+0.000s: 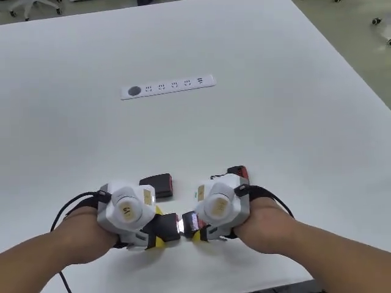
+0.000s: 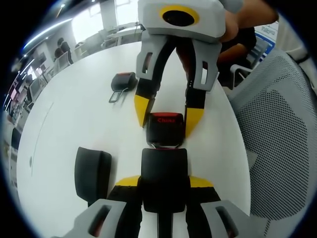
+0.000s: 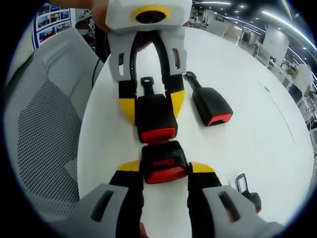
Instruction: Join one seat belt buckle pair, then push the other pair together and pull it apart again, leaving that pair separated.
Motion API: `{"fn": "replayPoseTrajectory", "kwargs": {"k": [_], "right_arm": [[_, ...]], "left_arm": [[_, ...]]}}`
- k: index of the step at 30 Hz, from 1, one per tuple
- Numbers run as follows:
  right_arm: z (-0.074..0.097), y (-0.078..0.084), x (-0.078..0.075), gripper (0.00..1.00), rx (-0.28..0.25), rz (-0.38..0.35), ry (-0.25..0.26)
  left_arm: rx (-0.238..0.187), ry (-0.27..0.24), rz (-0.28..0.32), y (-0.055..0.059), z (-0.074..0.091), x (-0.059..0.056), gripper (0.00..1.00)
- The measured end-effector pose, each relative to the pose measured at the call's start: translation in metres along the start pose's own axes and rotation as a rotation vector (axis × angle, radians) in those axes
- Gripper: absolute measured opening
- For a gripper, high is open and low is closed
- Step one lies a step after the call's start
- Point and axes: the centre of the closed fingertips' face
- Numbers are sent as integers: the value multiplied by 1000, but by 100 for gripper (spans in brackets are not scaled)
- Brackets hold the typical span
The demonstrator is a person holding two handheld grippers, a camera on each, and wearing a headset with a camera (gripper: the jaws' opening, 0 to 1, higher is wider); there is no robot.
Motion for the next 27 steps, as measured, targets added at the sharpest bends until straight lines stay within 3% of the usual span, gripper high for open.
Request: {"fn": "replayPoseTrajectory", "kwargs": {"k": [27], "right_arm": [[1, 1, 2, 31, 44, 46, -34]], "left_arm": [[2, 7, 4, 0, 3, 1, 33]]}}
Point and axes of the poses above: the centre of the closed fingertips' face, and the gripper's own axes: z roughly backward along the fingers, x roughly to its left, y roughly out of its underside, and after that the axes turned 6 degrees about x, right-handed
